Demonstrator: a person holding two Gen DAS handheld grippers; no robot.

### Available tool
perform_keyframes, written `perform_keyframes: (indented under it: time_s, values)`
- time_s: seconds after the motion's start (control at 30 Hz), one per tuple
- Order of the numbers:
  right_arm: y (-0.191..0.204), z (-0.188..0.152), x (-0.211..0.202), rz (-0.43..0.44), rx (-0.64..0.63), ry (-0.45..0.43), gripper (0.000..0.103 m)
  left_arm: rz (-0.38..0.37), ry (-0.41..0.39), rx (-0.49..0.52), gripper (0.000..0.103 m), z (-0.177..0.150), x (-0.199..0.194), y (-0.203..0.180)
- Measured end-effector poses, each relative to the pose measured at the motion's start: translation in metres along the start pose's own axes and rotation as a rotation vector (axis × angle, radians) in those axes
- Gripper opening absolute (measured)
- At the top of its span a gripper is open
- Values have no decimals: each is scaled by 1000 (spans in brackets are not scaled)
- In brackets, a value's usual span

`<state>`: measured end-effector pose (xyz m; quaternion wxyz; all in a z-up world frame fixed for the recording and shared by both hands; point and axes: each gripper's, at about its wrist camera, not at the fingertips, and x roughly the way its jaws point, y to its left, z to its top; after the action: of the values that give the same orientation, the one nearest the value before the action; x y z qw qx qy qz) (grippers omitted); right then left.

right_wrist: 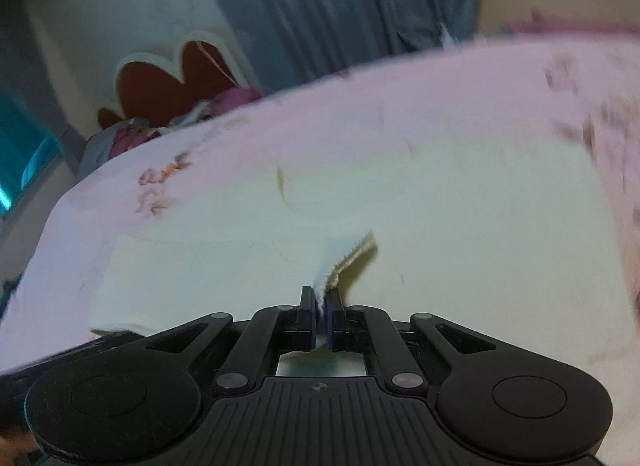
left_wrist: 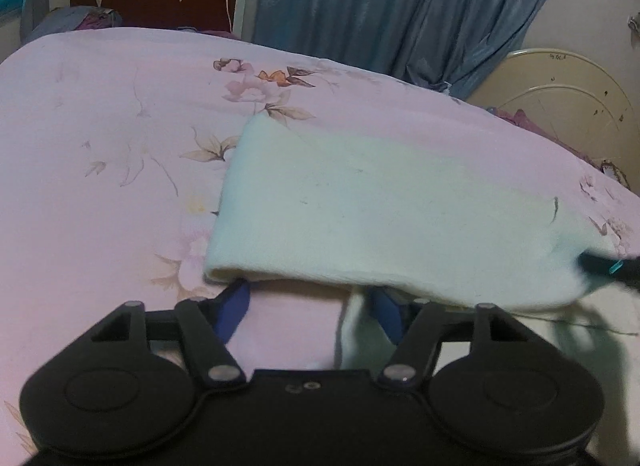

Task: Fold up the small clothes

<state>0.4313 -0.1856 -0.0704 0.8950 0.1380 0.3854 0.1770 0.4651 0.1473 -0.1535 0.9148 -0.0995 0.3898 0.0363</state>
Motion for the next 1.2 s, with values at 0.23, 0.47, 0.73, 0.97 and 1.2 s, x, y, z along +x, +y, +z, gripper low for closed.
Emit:
perform_keyframes:
  time_s: [0.23, 0.47, 0.73, 0.97, 1.2]
  values:
    - [-41, 14, -60, -155, 29, -145, 4, -20, 8, 5, 35, 6, -3, 13]
    - [-62, 1, -62, -179, 57, -120, 4, -47, 12, 2, 17, 9, -7, 24]
    - [-68, 1, -71, -198, 82, -119, 4, -103, -39, -49, 25, 12, -17, 23]
    - [-75, 0, -82, -219, 84, -130, 4, -170, -75, -69, 20, 17, -19, 17]
    - [-86, -2, -85, -240, 98, -126, 4, -219, -72, -7, 18, 21, -12, -3]
